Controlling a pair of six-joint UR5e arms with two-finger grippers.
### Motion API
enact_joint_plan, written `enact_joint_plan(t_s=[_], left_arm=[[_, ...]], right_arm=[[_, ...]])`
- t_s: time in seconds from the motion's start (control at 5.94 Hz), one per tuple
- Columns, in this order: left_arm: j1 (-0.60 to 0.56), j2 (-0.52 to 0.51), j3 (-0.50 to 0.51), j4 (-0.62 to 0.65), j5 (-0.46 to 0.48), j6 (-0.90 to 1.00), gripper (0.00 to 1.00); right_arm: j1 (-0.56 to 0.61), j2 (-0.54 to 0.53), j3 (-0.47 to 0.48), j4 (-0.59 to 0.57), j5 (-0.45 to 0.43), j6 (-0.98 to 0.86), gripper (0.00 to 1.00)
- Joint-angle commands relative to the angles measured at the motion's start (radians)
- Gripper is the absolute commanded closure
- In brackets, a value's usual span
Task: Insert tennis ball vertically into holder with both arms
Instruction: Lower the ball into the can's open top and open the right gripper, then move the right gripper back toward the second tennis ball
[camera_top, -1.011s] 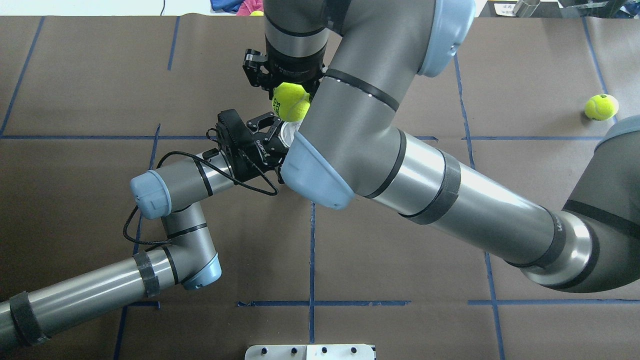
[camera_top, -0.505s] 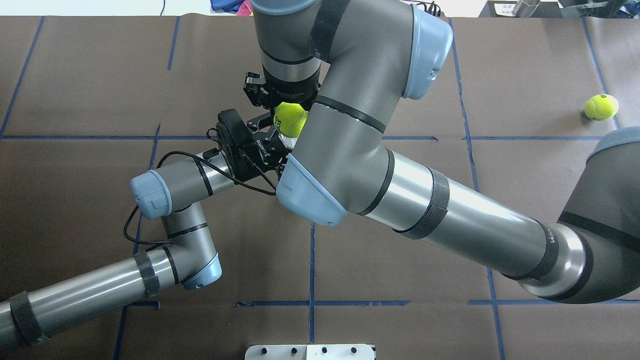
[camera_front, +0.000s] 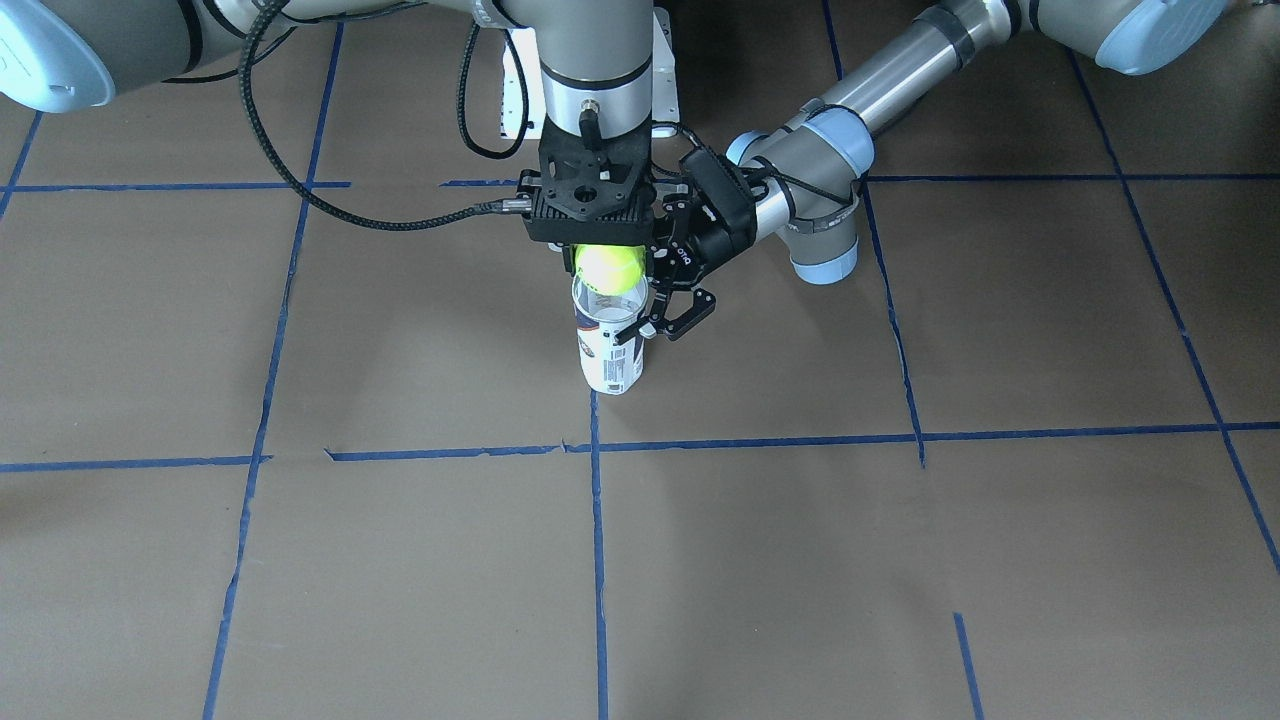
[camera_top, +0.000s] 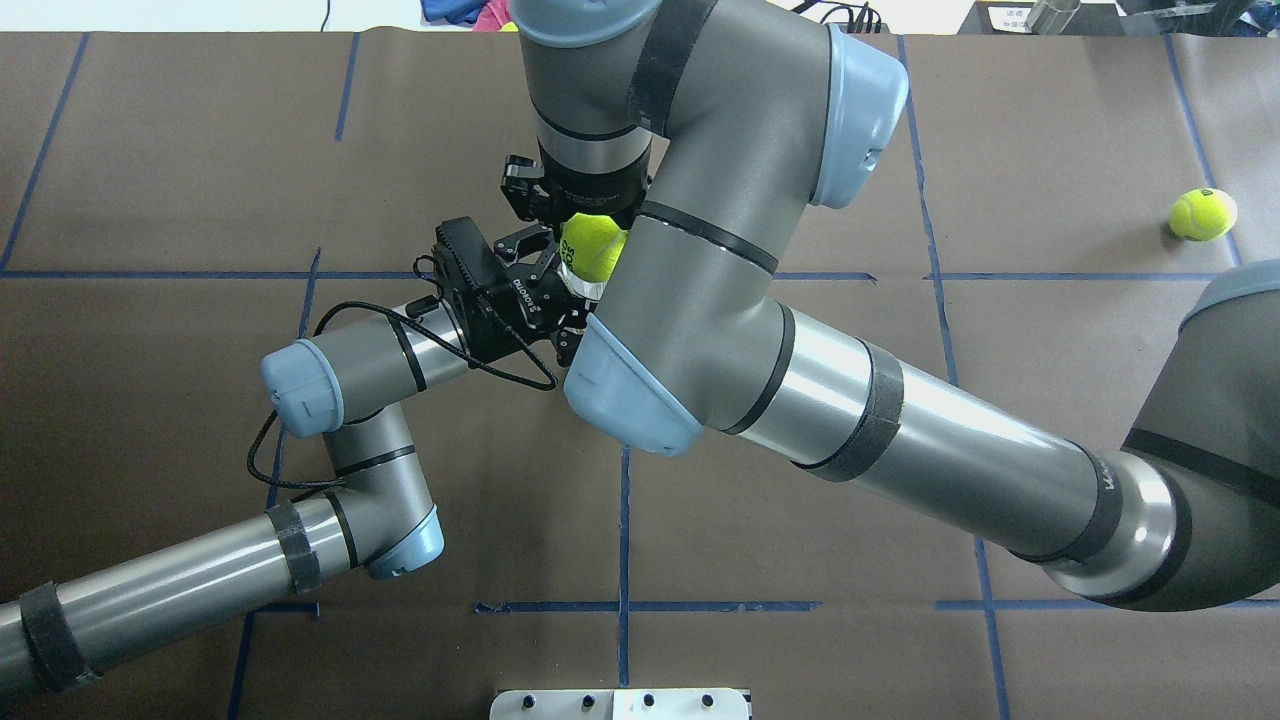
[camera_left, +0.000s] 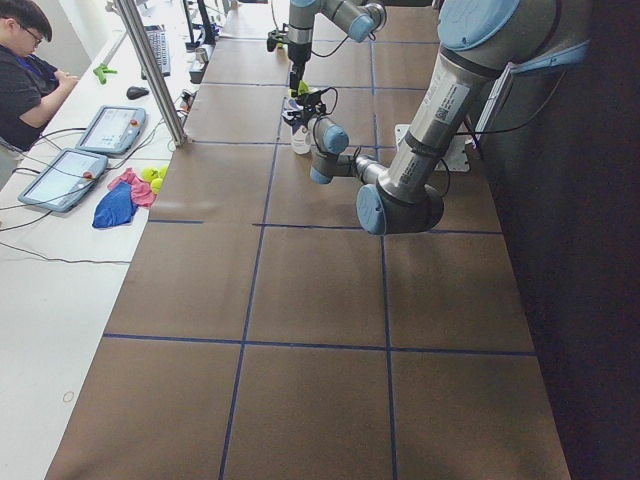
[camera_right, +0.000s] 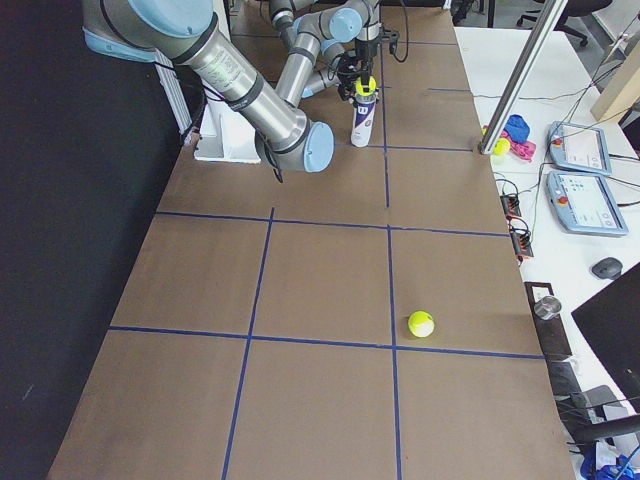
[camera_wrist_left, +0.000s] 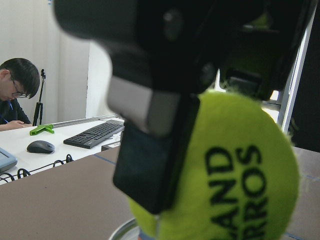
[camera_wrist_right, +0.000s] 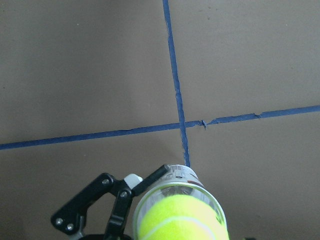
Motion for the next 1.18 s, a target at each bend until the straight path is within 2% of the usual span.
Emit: enact_joint_plan(t_s=[0.0, 0.34, 0.51, 1.01], left_arm=[[0.000, 0.000, 0.000, 0.000, 0.000, 0.000, 0.06], [0.000, 0.000, -0.002, 0.000, 0.000, 0.000, 0.06], [-0.001, 0.000, -0.003, -0.001, -0.002, -0.002, 0.08], [-0.019, 0.009, -0.005, -0.003, 0.000, -0.002, 0.09]], right_arm=[[0.000, 0.000, 0.004, 0.000, 0.001, -0.002, 0.01], [0.023, -0.003, 0.016, 0.003, 0.018, -0.027, 0.00], [0.067, -0.029, 0.019, 0.003, 0.054, -0.097, 0.00], [0.239, -0.179, 0.079, 0.008, 0.183, -0.365, 0.00]])
